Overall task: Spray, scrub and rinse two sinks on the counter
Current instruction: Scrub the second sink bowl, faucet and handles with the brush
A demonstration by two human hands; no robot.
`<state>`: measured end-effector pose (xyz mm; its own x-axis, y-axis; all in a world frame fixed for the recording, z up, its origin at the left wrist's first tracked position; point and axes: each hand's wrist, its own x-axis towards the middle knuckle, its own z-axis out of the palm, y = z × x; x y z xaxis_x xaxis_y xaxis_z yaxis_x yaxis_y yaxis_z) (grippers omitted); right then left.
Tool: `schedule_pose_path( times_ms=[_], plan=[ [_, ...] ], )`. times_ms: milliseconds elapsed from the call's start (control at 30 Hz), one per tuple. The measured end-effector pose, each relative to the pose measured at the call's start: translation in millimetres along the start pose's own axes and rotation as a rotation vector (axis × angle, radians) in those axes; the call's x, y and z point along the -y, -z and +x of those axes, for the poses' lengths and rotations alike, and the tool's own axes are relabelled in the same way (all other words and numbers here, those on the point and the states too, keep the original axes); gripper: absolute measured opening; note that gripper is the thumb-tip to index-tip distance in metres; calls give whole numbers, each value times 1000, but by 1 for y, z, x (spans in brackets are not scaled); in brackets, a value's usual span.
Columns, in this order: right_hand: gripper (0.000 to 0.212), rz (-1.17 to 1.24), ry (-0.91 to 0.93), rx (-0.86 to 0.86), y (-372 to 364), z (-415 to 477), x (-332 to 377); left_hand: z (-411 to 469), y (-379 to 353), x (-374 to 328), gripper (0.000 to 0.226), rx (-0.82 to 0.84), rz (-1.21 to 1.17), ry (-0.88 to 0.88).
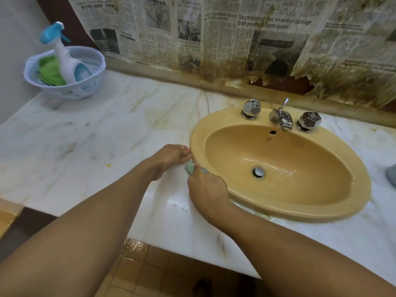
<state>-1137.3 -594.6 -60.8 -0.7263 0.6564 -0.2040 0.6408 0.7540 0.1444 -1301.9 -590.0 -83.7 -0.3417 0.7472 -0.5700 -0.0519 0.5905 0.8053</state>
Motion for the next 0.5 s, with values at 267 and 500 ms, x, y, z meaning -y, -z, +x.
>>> schedule_pose_path(
  times_ms=[267, 500],
  plan=[
    [47, -1, -36, 200, -4, -34, -5, -4, 8, 23, 40, 46, 31, -26],
    [43, 203, -21, 1, 2, 37, 17, -7, 1, 32, 18, -66, 18, -89]
  ],
)
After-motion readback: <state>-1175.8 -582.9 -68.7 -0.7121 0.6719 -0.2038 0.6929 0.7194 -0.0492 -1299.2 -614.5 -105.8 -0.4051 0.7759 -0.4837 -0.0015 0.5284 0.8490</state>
